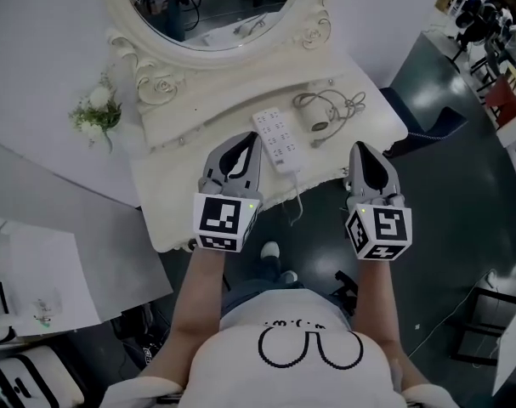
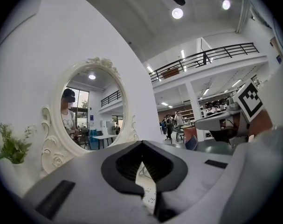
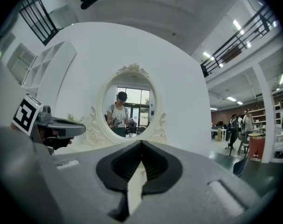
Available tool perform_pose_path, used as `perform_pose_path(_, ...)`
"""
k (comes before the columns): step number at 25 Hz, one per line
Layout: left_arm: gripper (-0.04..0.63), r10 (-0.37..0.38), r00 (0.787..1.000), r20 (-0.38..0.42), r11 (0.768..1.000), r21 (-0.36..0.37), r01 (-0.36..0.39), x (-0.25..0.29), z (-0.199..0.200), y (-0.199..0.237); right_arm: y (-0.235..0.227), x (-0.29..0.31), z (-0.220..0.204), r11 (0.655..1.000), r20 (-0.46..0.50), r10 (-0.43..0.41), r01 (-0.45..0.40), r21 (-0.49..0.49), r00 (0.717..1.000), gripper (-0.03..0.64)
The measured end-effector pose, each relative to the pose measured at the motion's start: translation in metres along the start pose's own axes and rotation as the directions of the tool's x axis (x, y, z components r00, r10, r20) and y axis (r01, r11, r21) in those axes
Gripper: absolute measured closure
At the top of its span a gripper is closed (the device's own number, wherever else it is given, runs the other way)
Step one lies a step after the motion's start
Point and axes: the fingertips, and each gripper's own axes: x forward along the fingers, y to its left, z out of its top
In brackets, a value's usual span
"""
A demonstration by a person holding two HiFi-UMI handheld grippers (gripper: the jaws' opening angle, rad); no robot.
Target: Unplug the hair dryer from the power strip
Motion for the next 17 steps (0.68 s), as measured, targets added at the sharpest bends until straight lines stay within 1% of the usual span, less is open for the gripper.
perform_pose_path(7,0.598,0.016,0.997,0.069,0.999,-0.032,-0.014,0.0,0.026,0.007,-0.003,-0.006,0.017,0.998,0.037,-0.022,0.024,-0.054,0.999,0.62)
perform_pose_path(10,0.597,0.028,0.995,0.099,0.999,-0.028,-0.025,0.002,0.036,0.011,-0.003,-0.005,0.023,0.996,0.05,-0.028,0.032,-0.08,0.998,0.62)
perform_pose_path(17,0.597,0.04,0.993,0.108,0.999,-0.013,-0.038,0.005,0.04,0.018,-0.002,-0.001,0.025,0.996,0.059,-0.033,0.038,-0.08,0.998,0.618)
